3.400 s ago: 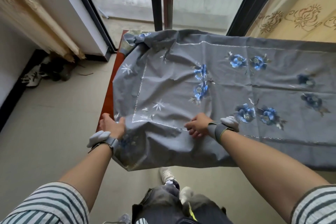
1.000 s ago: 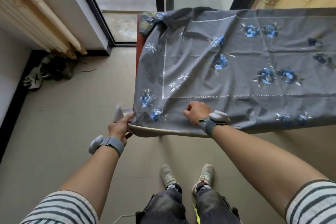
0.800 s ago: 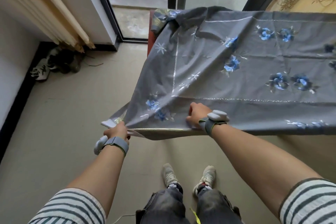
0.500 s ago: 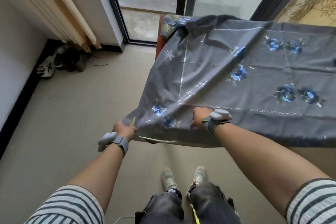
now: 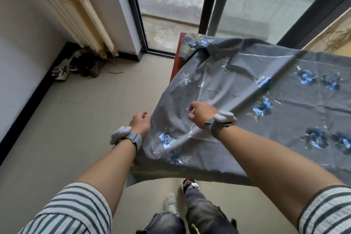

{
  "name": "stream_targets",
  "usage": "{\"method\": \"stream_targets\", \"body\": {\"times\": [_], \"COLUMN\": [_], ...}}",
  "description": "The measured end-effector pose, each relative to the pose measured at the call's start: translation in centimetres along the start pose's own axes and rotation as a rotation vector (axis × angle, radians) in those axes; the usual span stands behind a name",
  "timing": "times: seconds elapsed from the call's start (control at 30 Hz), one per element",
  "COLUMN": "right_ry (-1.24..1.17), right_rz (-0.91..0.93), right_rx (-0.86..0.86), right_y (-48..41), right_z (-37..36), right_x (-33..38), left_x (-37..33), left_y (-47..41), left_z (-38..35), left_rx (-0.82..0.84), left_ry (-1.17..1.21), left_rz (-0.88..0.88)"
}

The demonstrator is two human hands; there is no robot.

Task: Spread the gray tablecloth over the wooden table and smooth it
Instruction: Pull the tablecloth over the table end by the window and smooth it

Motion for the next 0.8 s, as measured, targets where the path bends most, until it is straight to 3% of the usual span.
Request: {"method": "stream_targets", "body": {"times": [0.1,0.2,0.33,0.53,0.7,0.8], "right_ry": [-0.181,-0.454,-0.415,-0.615,-0.231,-0.286], "right_rz": [-0.057,-0.193,-0.197,-0.303,-0.221,-0.222], "right_rx": [-0.01,0.097,0.141,0.019,0.071,0.074], "right_y": [-3.4,-6.0,-7.9,-9.9,-9.7,-9.3], "right_z": [1.9,2.9,3.0,2.7,3.3,3.3], "right_x": [0.5,2.1,3.7,2.2,2.3,1.7], "left_x": [-1.9,-3.3,-3.3,-2.1,-3.2,-4.5], "left_y": [-1.7,-1.4,-1.4,-1.7,-1.4,-1.5], "left_z": [-1.3,-2.7,-3.5,-4.1,-5.3,-6.3], "left_rx": [0.021,0.071,0.112,0.147,0.162,0.165], "left_ry": [0.069,-0.106,-0.216,-0.35,-0.502,-0.557], "left_rz": [0.011,-0.069,-0.159,-0.035,-0.171,-0.224]}}
Point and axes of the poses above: each hand's wrist, its own y-axis away from the middle knuckle, its own z-axis out of the back of the hand, x = y × z, the point moved 5 cm from there along -y, towards the middle knuckle, and after that the axes turned 5 degrees about -z, right-handed, at the moved point
